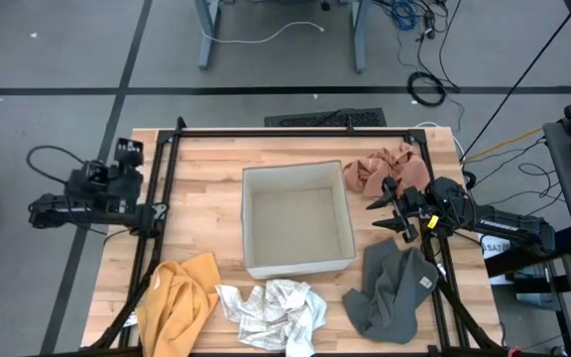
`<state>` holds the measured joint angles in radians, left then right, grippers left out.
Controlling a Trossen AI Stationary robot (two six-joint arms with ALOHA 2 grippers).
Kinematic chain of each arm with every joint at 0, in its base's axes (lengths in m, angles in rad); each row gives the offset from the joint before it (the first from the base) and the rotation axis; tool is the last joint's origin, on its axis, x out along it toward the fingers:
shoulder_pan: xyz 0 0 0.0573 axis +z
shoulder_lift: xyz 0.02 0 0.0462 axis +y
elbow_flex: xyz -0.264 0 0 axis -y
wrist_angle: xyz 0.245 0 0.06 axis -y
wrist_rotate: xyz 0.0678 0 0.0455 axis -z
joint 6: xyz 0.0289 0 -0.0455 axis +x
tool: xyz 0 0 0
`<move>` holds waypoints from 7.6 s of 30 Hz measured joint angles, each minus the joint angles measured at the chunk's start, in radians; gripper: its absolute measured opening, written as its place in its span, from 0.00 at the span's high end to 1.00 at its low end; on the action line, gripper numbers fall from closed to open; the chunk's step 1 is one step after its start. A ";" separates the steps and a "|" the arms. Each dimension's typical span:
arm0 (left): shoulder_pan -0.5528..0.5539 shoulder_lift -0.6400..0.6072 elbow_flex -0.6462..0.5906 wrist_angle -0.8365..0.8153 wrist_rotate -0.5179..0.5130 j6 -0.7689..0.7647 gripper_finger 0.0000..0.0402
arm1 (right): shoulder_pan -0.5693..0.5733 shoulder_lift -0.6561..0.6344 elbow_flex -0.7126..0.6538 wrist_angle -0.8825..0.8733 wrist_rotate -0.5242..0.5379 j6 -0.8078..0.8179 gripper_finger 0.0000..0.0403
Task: Fold towel
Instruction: Fold the yellow towel
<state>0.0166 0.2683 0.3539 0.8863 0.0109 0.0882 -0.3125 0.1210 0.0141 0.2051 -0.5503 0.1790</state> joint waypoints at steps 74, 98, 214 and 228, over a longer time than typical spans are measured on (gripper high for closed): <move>0.088 0.622 0.145 0.089 -0.211 -0.047 0.53 | 0.000 0.000 0.000 0.000 0.000 0.000 0.47; -0.009 0.622 0.146 -0.457 0.045 -0.405 0.53 | 0.000 0.000 0.000 0.000 0.000 0.000 0.47; -0.367 0.977 0.401 -1.476 -0.216 -0.473 1.00 | 0.000 0.000 0.000 0.211 0.023 0.176 0.47; -0.368 0.975 0.664 -1.685 -0.296 -0.392 1.00 | 0.000 0.000 0.000 0.201 -0.025 0.174 0.47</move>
<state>-0.3515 1.2437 1.0183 -0.7987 -0.2852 -0.3038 -0.3122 0.1211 0.0143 0.4061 -0.5752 0.3535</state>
